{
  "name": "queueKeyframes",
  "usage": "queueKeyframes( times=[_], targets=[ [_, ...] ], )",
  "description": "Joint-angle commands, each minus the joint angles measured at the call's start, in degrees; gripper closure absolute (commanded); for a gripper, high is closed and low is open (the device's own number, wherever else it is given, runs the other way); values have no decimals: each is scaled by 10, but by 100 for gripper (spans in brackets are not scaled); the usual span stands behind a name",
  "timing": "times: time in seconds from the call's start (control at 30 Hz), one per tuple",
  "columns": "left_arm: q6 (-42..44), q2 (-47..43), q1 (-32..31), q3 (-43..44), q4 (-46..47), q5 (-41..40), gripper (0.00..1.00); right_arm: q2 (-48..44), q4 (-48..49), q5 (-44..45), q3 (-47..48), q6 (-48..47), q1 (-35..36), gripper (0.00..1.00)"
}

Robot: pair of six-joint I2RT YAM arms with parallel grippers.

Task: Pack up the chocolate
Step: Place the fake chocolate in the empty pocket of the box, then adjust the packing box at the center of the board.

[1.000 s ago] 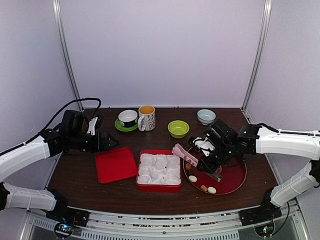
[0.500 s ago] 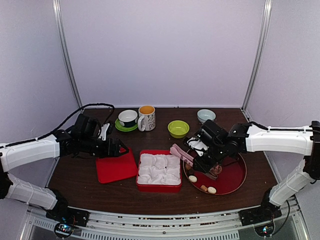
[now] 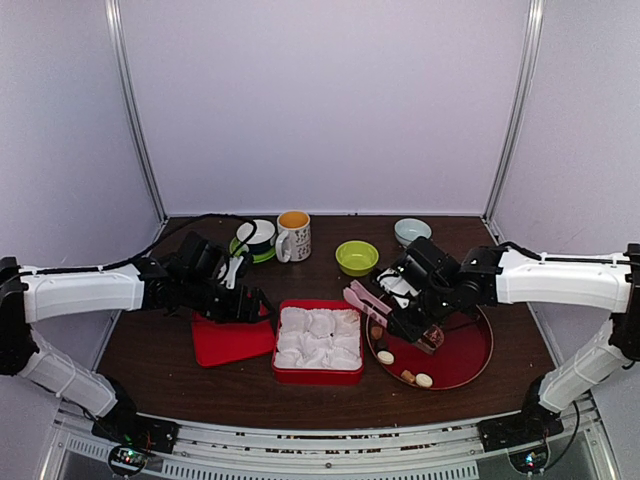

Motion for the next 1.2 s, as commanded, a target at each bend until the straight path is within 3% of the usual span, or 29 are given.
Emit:
queueKeyframes(
  times=[0.0,0.17,0.4,0.63,0.83,1.17],
  targets=[
    [-9,28,-19,28,10,-16,22,-49,28,59,-1,19,4,68],
    [-34,73,-36,40,3,-25,35,-89,39,114,-15,32,3,71],
    [-65,119,-53,57,2,-35,45,-129,57,146,-37,39,1,72],
    [-103,141,-55,57,11,-45,76,-130,52,156,-45,43,1,73],
    [-161,138,-59,21,90,-37,91,-132,54,163,-53,46,1,73],
    [-184,140,-59,22,101,-61,99,-137,7,130,-60,50,-1,73]
  ],
)
